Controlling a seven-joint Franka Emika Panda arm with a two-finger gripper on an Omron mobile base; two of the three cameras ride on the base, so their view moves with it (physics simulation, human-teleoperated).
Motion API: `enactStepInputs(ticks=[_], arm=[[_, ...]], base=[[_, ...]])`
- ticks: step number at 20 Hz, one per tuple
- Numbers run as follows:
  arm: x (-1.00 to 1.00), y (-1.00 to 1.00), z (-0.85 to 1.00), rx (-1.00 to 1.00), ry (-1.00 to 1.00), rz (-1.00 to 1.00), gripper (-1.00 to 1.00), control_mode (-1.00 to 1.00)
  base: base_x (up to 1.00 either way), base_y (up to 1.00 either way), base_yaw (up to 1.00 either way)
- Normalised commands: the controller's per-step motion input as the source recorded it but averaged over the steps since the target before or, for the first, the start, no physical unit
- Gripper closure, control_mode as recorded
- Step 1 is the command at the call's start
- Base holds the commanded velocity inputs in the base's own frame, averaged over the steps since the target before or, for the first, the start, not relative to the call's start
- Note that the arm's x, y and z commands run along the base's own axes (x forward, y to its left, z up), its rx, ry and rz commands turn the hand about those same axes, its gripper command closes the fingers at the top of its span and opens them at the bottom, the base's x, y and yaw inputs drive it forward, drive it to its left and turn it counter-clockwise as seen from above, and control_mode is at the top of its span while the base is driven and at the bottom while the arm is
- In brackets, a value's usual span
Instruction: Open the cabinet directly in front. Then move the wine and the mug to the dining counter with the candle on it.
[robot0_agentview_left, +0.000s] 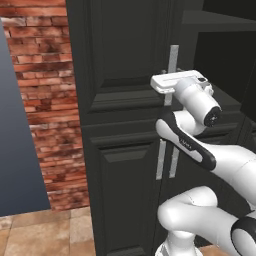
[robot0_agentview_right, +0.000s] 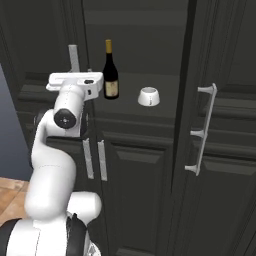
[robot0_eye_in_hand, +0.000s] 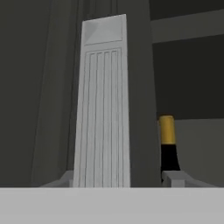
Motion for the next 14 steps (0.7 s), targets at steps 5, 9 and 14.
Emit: enactStepInputs(ticks=[5,9,14], arm=[[0.00,0.47,0.00,0.00,0.07,-0.07,1.00,-1.00],[0.01,0.36,0.00,0.00,0.10,-0.04,1.00,-1.00],[0.19,0.03,0.00,0.00,0.05,0.00,1.00,-1.00]], base=[[0.00,0.00,0.00],[0.00,0.00,0.00],[0.00,0.00,0.00]])
